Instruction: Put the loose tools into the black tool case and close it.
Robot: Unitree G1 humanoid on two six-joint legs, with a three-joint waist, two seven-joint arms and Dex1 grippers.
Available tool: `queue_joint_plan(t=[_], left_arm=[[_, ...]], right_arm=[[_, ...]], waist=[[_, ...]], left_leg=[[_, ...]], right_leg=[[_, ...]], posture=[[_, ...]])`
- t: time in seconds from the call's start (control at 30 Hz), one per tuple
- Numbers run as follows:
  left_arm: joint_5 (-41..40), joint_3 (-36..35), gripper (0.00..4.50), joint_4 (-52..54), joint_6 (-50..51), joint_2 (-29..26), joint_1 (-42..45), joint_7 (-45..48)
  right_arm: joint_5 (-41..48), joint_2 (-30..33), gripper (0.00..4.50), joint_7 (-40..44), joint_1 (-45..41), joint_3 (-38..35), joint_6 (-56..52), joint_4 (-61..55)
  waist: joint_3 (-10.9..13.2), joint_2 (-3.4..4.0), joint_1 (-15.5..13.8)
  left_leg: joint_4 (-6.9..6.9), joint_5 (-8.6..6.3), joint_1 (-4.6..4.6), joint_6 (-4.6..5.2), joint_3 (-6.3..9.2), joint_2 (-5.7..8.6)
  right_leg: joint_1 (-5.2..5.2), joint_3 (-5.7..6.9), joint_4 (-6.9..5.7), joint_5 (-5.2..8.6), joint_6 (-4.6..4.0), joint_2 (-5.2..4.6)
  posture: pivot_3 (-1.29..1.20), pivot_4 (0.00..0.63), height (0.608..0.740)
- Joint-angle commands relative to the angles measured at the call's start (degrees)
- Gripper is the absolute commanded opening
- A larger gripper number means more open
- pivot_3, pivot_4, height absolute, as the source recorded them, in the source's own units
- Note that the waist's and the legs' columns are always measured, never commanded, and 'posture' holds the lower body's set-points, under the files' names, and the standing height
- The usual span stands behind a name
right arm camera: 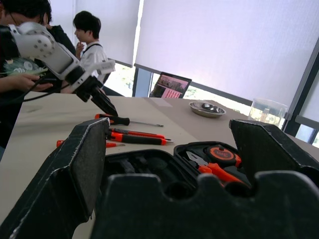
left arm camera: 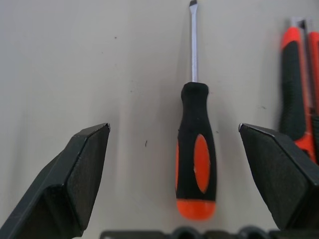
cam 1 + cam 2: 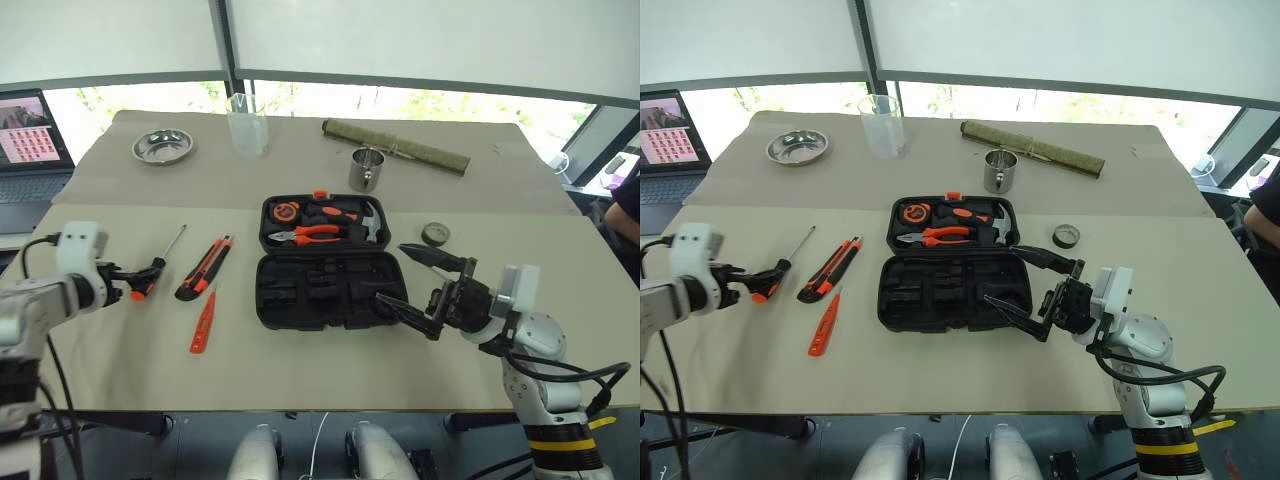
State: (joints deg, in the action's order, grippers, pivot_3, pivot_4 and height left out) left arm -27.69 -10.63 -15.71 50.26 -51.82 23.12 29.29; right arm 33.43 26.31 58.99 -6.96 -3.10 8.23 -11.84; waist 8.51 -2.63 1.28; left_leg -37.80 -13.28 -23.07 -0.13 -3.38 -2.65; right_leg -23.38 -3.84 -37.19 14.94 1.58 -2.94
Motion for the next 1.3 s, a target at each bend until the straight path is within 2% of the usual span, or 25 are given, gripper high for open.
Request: queue_joint_plan(t=[0.03,0.17,0.2,0.23,0.27,0.33,0.43,0.53,0.57,0.63,0.7,0.8,0.93,1.03,1.17,1.3], left_arm=[[2.2,0.8,3.71,-2.7,-2.4,1.2,2.0,2.4],[1.8,-0.7,2.29,-2.7,-2.3,1.6,1.7,4.7],[2.3,-1.1,2.07,-2.8,-3.1,1.0,1.0,5.3],[2.7,-1.6,1.51,-3.0,-4.2,0.4,0.6,5.8],[2.9,-2.4,1.19,-3.2,-5.0,0.0,0.5,6.3],[2.9,-4.0,0.86,-3.1,-9.6,-0.3,0.7,8.8],[2.5,-5.5,0.86,-1.5,-20.3,-0.7,1.8,16.5],[6.4,4.5,0.86,5.4,-33.2,-2.7,3.7,32.7],[7.8,6.9,0.86,6.1,-35.9,-3.0,4.7,35.6],[16.6,16.6,0.86,6.5,-42.4,-1.1,11.3,38.8],[20.8,23.4,0.86,5.9,-42.7,4.2,18.0,39.8],[24.3,28.8,0.86,2.1,-40.6,12.5,24.3,38.8],[30.6,34.0,0.86,-5.7,-44.2,18.5,28.6,37.3],[37.0,37.5,0.86,-11.2,-47.9,19.9,31.6,35.4],[38.1,37.3,0.86,-13.8,-47.2,22.0,32.9,35.0],[38.7,37.7,0.86,-13.6,-46.3,21.8,32.1,36.7]], right_arm=[[-0.5,-0.2,4.50,-1.1,0.1,-1.6,1.2,-1.4],[-0.8,-0.1,4.50,-1.3,1.7,-2.0,1.7,-2.2],[-0.9,-0.1,4.50,-1.3,2.2,-2.2,1.8,-2.3],[-1.0,0.0,4.50,-1.4,2.5,-2.4,1.9,-2.4],[-1.0,0.1,4.50,-1.5,2.8,-2.6,2.0,-2.6],[-1.1,0.5,4.50,-1.9,3.1,-3.3,2.1,-2.9],[-1.2,1.7,4.50,-2.6,3.8,-5.3,2.1,-3.4],[-1.3,4.7,4.50,-3.0,5.0,-9.4,1.7,-2.9],[-1.3,5.3,4.50,-3.1,5.2,-10.2,1.7,-2.7],[-1.4,7.4,4.50,-4.0,5.6,-13.1,0.9,-1.3],[-1.4,9.3,4.50,-3.6,6.7,-15.0,0.3,-0.5],[-1.0,11.2,4.50,-2.7,8.9,-16.3,-0.6,-0.3],[-0.6,12.6,4.50,-2.4,12.2,-17.1,-2.1,-1.9],[-0.1,12.4,4.50,-3.0,14.9,-17.7,-2.9,-4.0],[-0.2,11.4,4.50,-4.1,17.4,-18.0,-3.0,-6.0],[-0.3,11.0,4.50,-4.6,18.5,-18.1,-2.9,-6.9]], waist=[[0.0,0.00,-0.4],[0.0,0.00,-0.7],[0.0,0.00,-0.7],[0.0,0.00,-0.6],[0.0,0.00,-0.6],[0.0,0.00,-0.6],[0.0,-0.01,-0.6],[0.0,-0.01,-1.0],[0.0,-0.01,-1.5],[0.0,0.02,-2.1],[0.0,0.06,-2.9],[0.0,0.06,-3.1],[0.0,0.08,-1.1],[0.0,0.09,-0.3],[0.0,0.09,-0.4],[0.0,0.09,-0.5]], left_leg=[[-0.01,0.00,-0.02,0.00,0.01,0.01],[-0.03,0.00,-0.01,0.00,0.00,0.02],[-0.04,0.00,-0.01,0.00,0.01,0.03],[-0.04,0.00,-0.02,0.00,0.00,0.04],[-0.05,0.00,-0.02,0.00,0.00,0.04],[-0.04,0.00,-0.02,0.00,0.01,0.04],[-0.05,0.00,-0.09,0.00,0.02,0.03],[-0.07,0.00,-0.15,0.00,0.01,0.04],[-0.06,0.00,-0.19,0.00,0.02,0.09],[-0.07,0.01,-0.16,0.00,-0.02,0.22],[-0.12,0.03,-0.11,0.04,-0.02,0.33],[-0.24,0.07,-0.21,0.16,0.02,0.45],[-0.39,-0.03,-0.31,0.32,0.06,0.46],[-0.38,-0.04,-0.30,0.34,0.15,0.48],[-0.41,-0.04,-0.28,0.34,0.21,0.51],[-0.50,-0.04,-0.31,0.34,0.22,0.55]], right_leg=[[-0.01,0.00,-0.01,0.00,0.00,-0.01],[0.02,0.01,-0.02,0.00,0.01,-0.07],[0.02,0.01,-0.02,0.00,0.02,-0.07],[0.02,0.01,-0.02,0.00,0.03,-0.09],[0.02,0.01,-0.02,-0.01,0.03,-0.10],[0.02,0.01,-0.02,0.00,0.03,-0.09],[-0.03,0.03,-0.02,-0.01,0.03,-0.07],[-0.05,0.05,0.02,-0.01,0.03,-0.10],[-0.03,0.09,0.05,-0.01,0.03,-0.15],[0.03,0.08,0.10,-0.03,0.09,-0.23],[0.18,0.08,0.14,-0.03,0.17,-0.25],[0.21,0.01,0.18,-0.07,0.32,-0.27],[0.12,-0.14,0.15,-0.05,0.38,-0.22],[0.12,-0.13,0.14,-0.04,0.39,-0.21],[0.15,-0.12,0.10,-0.03,0.42,-0.23],[0.19,-0.11,0.09,-0.03,0.49,-0.29]], posture=[[0.00,0.150,0.740],[0.00,0.150,0.740],[0.00,0.150,0.740],[0.00,0.150,0.740],[0.00,0.150,0.740],[0.00,0.150,0.740],[0.00,0.150,0.740],[0.00,0.150,0.740],[0.00,0.150,0.740],[0.00,0.150,0.740],[0.00,0.150,0.740],[0.00,0.150,0.740],[0.00,0.150,0.740],[0.00,0.150,0.740],[0.00,0.150,0.740],[0.00,0.150,0.740]])
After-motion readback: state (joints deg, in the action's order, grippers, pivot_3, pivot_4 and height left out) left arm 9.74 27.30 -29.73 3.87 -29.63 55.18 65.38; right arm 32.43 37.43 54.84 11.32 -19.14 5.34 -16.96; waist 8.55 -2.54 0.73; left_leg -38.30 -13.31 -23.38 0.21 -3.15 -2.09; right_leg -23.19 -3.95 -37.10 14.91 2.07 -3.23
